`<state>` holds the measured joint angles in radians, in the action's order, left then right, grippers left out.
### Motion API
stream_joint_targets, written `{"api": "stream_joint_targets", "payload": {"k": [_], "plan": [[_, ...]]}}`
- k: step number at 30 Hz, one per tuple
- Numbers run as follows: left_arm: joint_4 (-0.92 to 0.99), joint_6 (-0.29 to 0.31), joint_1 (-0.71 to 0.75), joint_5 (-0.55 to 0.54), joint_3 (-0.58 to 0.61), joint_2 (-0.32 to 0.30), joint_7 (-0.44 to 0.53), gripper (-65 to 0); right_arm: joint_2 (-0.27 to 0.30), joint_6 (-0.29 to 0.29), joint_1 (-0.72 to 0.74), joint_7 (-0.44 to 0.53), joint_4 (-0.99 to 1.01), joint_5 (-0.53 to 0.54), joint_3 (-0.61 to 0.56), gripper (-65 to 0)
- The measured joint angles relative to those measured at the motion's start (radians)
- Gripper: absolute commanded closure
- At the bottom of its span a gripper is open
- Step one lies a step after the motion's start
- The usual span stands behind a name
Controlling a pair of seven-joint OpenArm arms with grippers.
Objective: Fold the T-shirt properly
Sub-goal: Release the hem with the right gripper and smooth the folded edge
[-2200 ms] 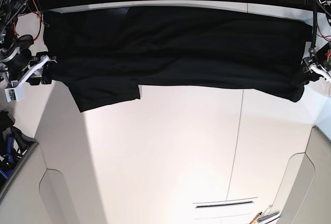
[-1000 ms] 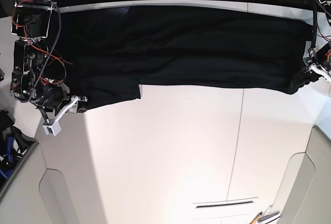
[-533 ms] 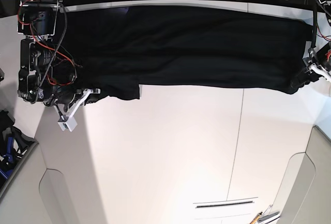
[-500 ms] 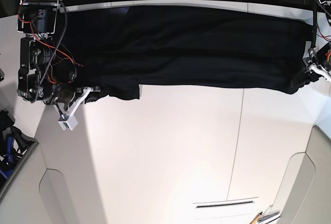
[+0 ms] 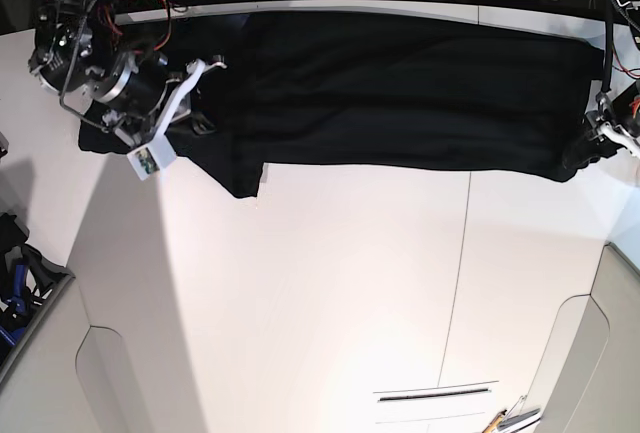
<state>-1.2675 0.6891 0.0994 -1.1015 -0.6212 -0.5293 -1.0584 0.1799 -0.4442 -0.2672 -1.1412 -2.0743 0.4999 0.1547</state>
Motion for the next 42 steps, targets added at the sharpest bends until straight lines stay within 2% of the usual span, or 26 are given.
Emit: {"api": "stream_joint_targets", "payload": {"k": [6, 11, 12, 15, 17, 21, 31, 42], "plan": [[0.000, 0.000, 0.000, 0.000, 0.000, 0.000, 0.000, -27.0, 0.000, -0.003, -0.096, -0.002, -0.039, 0.008, 0.000, 0.0], [0.000, 0.000, 0.000, 0.000, 0.000, 0.000, 0.005, -27.0, 0.000, -0.003, -0.117, -0.001, -0.039, 0.005, 0.000, 0.0], [0.000, 0.000, 0.000, 0.001, 0.000, 0.000, 0.005, -27.0, 0.000, -0.004, -0.115, 0.000, -0.039, 0.006, 0.000, -1.8], [0.000, 0.000, 0.000, 0.000, 0.000, 0.000, 0.008, -27.0, 0.000, -0.002, -0.116, -0.001, -0.039, 0.021, 0.000, -22.9], [0.000, 0.000, 0.000, 0.000, 0.000, 0.000, 0.008, -27.0, 0.000, -0.001, -0.116, -0.002, -0.039, 0.053, 0.000, -27.9], [0.000, 0.000, 0.000, 0.000, 0.000, 0.000, 0.011, -27.0, 0.000, -0.010, -0.116, -0.001, -0.040, 0.101, 0.000, -27.8], [0.000, 0.000, 0.000, -0.011, 0.000, 0.000, 0.027, -27.0, 0.000, -0.021, -0.098, 0.012, -0.128, 0.105, 0.000, -27.8], [0.000, 0.000, 0.000, -0.019, 0.000, 0.000, 0.027, -27.0, 0.000, -0.023, -0.043, 0.056, -0.129, 0.001, 0.000, -27.8]]}}
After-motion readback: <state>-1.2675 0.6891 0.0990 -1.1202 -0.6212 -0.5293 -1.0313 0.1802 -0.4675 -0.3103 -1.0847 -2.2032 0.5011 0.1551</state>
